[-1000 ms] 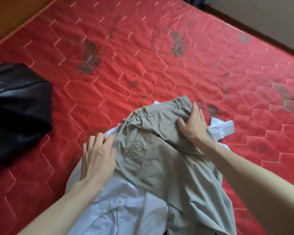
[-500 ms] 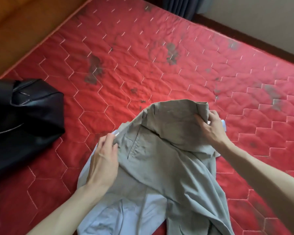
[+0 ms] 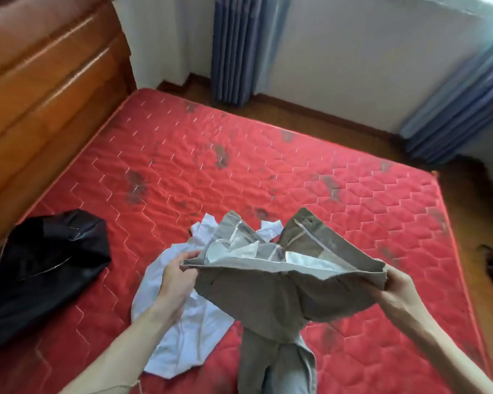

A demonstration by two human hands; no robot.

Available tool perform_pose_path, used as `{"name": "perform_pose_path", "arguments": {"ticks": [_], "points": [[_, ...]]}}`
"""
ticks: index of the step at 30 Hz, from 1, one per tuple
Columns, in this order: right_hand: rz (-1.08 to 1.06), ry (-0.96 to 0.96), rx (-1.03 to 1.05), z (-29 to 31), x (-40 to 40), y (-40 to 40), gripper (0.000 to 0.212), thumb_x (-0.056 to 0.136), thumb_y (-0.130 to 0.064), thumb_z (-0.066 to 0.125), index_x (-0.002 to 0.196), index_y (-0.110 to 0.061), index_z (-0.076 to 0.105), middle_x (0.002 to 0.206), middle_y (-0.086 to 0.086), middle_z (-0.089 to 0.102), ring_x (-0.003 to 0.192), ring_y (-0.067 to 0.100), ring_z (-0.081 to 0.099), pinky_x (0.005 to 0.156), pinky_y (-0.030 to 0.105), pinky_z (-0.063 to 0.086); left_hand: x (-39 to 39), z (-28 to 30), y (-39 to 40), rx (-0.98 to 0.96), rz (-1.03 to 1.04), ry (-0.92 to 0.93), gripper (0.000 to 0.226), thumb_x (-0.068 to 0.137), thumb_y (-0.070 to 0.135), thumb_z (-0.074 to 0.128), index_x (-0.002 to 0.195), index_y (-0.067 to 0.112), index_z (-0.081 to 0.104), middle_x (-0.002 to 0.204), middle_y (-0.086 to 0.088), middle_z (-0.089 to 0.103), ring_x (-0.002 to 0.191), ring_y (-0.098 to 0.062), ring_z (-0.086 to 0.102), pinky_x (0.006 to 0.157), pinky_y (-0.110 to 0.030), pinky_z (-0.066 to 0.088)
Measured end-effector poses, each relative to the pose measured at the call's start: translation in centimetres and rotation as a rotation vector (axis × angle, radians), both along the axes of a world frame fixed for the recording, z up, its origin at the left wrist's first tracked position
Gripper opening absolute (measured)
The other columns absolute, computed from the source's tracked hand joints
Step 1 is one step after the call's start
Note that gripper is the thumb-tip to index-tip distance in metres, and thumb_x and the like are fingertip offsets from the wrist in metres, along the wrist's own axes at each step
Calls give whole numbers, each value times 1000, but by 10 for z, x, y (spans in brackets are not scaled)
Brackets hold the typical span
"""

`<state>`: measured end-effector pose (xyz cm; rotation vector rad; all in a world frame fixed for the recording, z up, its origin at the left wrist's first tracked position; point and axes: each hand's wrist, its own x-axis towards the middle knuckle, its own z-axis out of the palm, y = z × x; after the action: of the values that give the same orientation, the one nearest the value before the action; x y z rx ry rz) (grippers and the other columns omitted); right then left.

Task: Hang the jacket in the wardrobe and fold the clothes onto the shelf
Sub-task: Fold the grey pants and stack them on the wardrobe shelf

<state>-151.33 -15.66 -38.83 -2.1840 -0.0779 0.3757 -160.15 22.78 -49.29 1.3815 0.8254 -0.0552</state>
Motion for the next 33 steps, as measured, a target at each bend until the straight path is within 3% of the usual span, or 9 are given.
{"name": "perform_pose_path", "arguments": {"ticks": [3,6,11,14,17,22,26,30,33], "points": [[-60,-56,18,42,-35,-42,42,80,2,84,98,-35,78,99,-9,73,89,-1,68,78,13,51,0,54,-38,-119,-182,-79,46,64,9,71,110,8,76,98,-9,79,94,-23,72,76,-26,54],[-106,-63,72,72,-67,-81,4,87,-12,80,91,-11,79,85,3,70,79,11,65,70,19,50,3,99,-82,-194,-403,-124,32,72,13,83,102,1,80,104,-19,78,100,-33,75,85,-36,58],[-199,-190,87,114,-83,-175,18,95,-22,70,87,-10,79,89,10,71,83,16,64,75,32,51,23,172,-160,-95,-662,-181,32,84,22,83,106,0,78,111,-23,76,101,-33,72,92,-43,55],[-208,-228,85,158,-79,-245,15,96,-23,73,86,-15,81,78,5,75,75,6,61,69,31,52,34,227,-211,18,-762,-243,18,92,9,77,107,-1,78,102,-14,77,92,-21,70,78,-28,56],[-149,-278,64,210,-68,-307,42,88,-43,82,87,-1,78,83,29,69,75,14,58,69,37,47,47,288,-259,126,-805,-322,22,93,4,73,114,2,77,108,-16,78,96,-22,74,84,-29,62],[-76,-339,99,302,-38,-374,29,83,-27,83,85,2,77,75,12,70,70,13,60,61,26,48,79,387,-315,244,-848,-415,30,83,2,80,113,7,80,111,-13,78,96,-19,73,89,-28,61],[-3,-371,169,372,-4,-394,50,89,-31,79,101,16,66,89,21,66,83,24,59,73,37,50,108,467,-337,242,-942,-360,36,80,4,79,117,2,77,111,-17,78,93,-26,75,84,-33,63],[223,-69,-41,445,30,-393,25,96,-19,73,108,3,75,108,20,76,94,25,70,83,32,60,141,531,-350,499,-934,-354,21,85,6,81,106,7,79,100,-9,81,83,-19,78,67,-24,62],[219,-138,-231,470,66,-392,20,91,-30,80,103,-13,81,104,7,80,95,19,74,85,34,58,173,553,-357,638,-918,-370,24,82,8,84,106,11,80,103,-7,81,93,-22,78,84,-30,63]]}}
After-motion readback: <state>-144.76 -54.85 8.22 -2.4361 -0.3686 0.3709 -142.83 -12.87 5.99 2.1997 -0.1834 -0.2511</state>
